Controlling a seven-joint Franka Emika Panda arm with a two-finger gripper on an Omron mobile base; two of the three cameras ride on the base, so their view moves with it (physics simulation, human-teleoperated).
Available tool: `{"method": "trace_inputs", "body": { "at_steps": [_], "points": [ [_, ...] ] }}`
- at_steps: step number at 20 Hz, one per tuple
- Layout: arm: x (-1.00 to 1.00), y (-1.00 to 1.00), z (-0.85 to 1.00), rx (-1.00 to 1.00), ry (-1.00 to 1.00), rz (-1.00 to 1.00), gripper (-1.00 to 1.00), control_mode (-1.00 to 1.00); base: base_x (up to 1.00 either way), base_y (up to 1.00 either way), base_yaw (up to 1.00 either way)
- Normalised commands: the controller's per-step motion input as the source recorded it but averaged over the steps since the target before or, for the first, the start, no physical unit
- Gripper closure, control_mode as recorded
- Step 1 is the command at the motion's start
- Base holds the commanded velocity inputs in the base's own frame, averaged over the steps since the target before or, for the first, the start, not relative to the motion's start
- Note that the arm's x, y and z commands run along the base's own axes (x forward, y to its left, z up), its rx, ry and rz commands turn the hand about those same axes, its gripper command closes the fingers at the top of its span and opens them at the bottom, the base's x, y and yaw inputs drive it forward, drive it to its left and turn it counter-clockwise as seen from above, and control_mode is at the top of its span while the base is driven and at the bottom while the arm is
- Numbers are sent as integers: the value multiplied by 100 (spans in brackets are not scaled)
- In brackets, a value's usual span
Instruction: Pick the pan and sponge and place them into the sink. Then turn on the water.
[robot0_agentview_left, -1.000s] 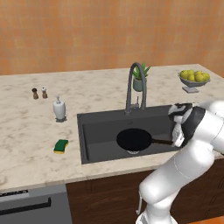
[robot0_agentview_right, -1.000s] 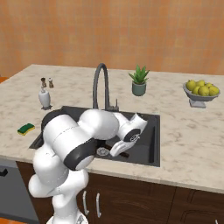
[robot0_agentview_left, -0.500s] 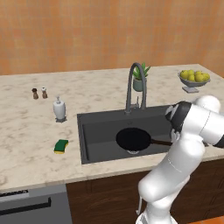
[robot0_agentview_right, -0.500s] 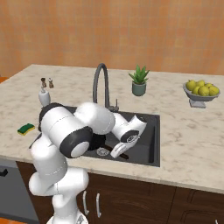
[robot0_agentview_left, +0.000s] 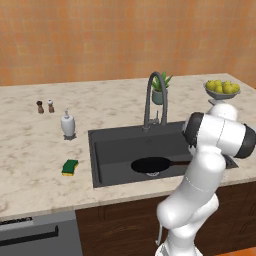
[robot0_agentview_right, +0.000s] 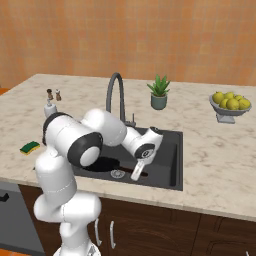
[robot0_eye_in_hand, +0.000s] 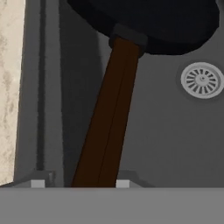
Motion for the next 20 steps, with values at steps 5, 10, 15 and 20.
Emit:
{"method": "trace_inputs", "body": {
  "at_steps": [5, 10, 15, 20],
  "points": [
    [-14, 2, -22, -6, -25, 12, 100, -100, 0, 0, 0],
    [-25, 6, 0, -3, -23, 3, -100, -100, 0, 0, 0],
    [-9, 10, 0, -1, -4, 0, -100, -100, 0, 0, 0],
    [0, 5, 0, 0, 0, 0, -100, -100, 0, 0, 0]
  ]
}}
